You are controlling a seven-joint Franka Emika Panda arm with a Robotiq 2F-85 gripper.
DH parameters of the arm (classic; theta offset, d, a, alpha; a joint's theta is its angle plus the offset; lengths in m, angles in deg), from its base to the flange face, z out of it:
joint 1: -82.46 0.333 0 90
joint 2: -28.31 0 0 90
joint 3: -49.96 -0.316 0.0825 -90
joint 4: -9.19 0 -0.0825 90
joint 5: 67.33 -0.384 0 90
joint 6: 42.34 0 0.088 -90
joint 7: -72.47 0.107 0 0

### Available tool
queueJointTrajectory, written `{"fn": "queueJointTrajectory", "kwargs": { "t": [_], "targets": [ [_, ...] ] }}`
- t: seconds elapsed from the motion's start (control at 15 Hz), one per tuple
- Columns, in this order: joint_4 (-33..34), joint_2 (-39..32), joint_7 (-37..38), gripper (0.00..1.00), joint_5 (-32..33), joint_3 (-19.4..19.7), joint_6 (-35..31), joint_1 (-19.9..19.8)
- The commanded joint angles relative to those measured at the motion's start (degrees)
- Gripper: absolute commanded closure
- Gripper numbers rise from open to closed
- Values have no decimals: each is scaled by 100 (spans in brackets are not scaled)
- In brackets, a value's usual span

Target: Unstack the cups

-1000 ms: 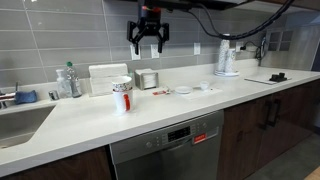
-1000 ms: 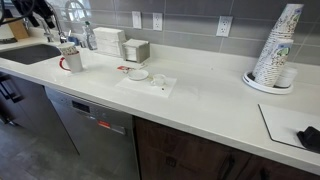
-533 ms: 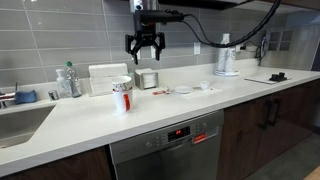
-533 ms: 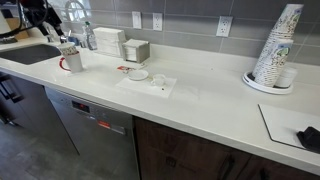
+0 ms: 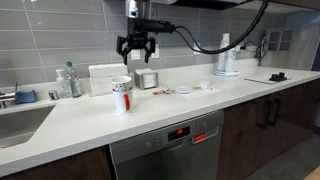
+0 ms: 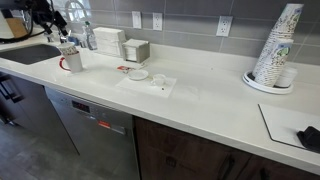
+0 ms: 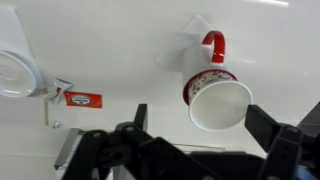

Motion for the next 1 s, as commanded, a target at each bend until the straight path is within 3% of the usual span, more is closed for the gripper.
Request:
{"fn": "queueJointTrajectory", "kwargs": {
  "t": [0.0, 0.47, 0.53, 0.93],
  "targets": [
    [91, -479, -483, 0, -500, 165, -675, 167],
    [156, -917, -733, 0, -940, 289, -811, 220],
    [171, -946, -647, 18, -883, 329, -892, 238],
    [316, -1144, -569, 66, -841, 439, -1066, 308]
  ]
}}
